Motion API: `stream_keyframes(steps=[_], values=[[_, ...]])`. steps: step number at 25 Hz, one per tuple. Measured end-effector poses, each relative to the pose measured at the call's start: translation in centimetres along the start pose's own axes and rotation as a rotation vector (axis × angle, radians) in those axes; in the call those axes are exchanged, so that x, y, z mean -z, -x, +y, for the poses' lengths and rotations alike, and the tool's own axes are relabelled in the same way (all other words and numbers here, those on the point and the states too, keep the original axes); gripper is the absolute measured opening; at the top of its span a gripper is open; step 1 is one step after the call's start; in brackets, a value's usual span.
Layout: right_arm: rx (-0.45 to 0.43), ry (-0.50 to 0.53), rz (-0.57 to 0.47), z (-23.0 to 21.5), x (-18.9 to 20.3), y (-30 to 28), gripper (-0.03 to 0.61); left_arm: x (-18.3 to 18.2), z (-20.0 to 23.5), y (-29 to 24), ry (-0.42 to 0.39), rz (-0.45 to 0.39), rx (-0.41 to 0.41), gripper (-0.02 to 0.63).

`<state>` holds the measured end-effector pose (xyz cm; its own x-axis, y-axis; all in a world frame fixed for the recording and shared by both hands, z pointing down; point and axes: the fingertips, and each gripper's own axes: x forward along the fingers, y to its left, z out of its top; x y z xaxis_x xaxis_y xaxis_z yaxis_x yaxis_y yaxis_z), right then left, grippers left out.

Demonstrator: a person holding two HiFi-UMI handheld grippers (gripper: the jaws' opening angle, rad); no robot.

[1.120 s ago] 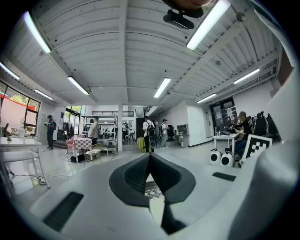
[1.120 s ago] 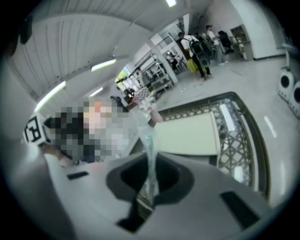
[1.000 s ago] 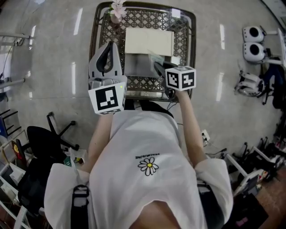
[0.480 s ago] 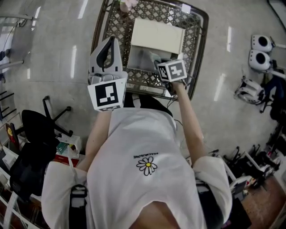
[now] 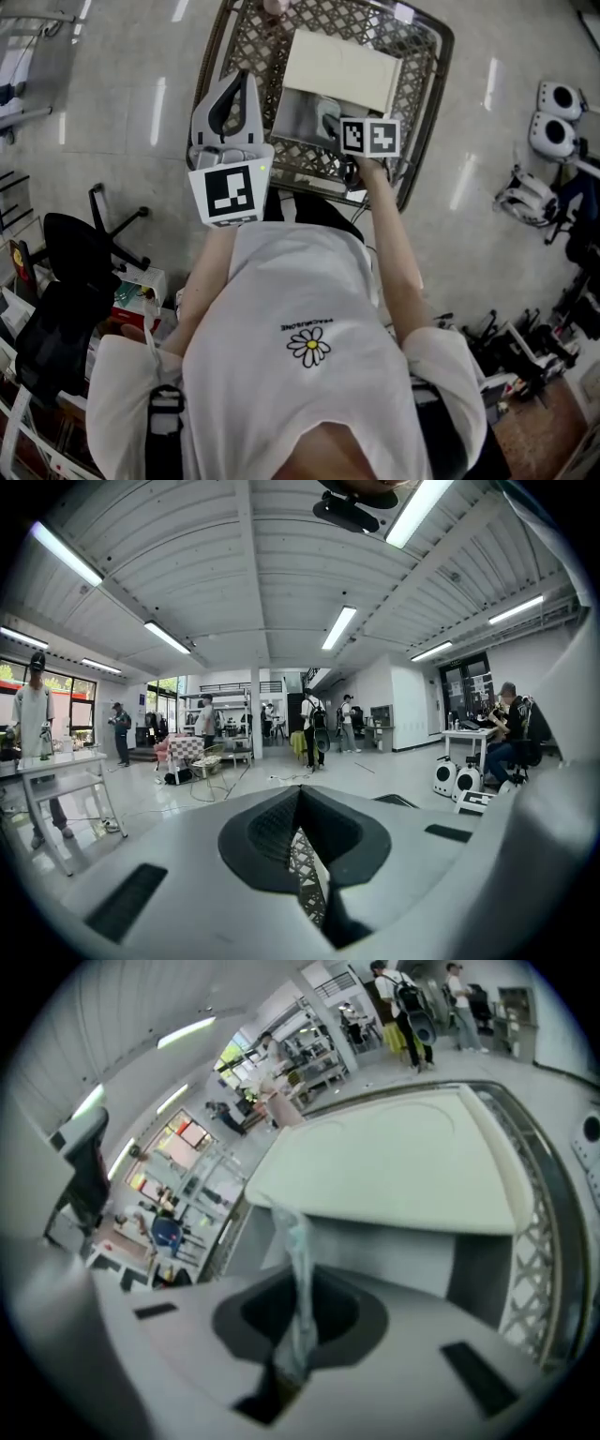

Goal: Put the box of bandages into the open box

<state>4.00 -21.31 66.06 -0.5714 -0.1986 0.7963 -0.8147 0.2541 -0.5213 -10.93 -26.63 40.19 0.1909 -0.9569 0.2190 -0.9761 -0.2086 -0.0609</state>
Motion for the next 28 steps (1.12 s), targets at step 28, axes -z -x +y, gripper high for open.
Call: stream_keyframes(steps=[28], values=[[0.247, 0.037, 0.055, -2.7, 1.3, 0.3, 0.235, 1.3, -1.3, -0.4, -0.013, 0.010, 0.031, 0.020]])
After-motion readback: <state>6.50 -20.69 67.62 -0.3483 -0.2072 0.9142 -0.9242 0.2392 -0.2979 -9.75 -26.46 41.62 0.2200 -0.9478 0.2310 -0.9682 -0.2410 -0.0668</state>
